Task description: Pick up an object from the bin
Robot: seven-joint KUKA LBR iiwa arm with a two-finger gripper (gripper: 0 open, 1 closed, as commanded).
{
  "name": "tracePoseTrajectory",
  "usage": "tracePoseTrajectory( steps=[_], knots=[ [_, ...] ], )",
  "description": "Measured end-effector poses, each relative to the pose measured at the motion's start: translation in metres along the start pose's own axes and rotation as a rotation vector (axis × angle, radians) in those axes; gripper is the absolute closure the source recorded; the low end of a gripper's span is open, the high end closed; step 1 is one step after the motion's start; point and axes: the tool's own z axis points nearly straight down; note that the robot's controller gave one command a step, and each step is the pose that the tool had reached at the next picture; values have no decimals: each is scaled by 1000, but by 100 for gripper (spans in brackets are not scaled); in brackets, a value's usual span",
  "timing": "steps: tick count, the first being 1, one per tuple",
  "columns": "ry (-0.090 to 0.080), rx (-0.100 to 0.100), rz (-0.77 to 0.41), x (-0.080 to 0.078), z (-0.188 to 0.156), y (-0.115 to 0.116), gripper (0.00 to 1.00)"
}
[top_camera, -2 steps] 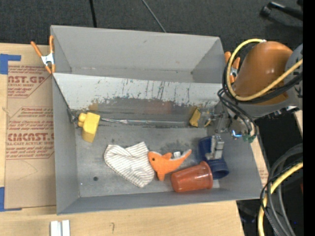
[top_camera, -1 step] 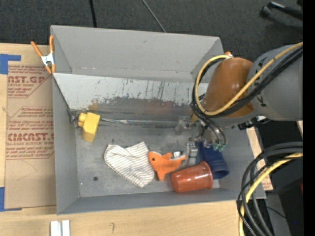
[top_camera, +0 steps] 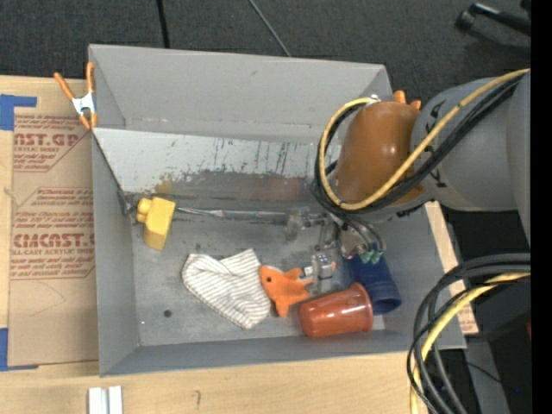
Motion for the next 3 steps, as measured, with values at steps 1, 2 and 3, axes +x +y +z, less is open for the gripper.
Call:
tracePoseTrajectory(
  steps=[1, 2, 3],
  knots=[
    [-7, 0, -21, -5, -19, 13, 0],
    [-8, 2, -167, -5, 35, 11, 0],
    [-10, 1, 92, 7, 48, 27, 100]
  ],
)
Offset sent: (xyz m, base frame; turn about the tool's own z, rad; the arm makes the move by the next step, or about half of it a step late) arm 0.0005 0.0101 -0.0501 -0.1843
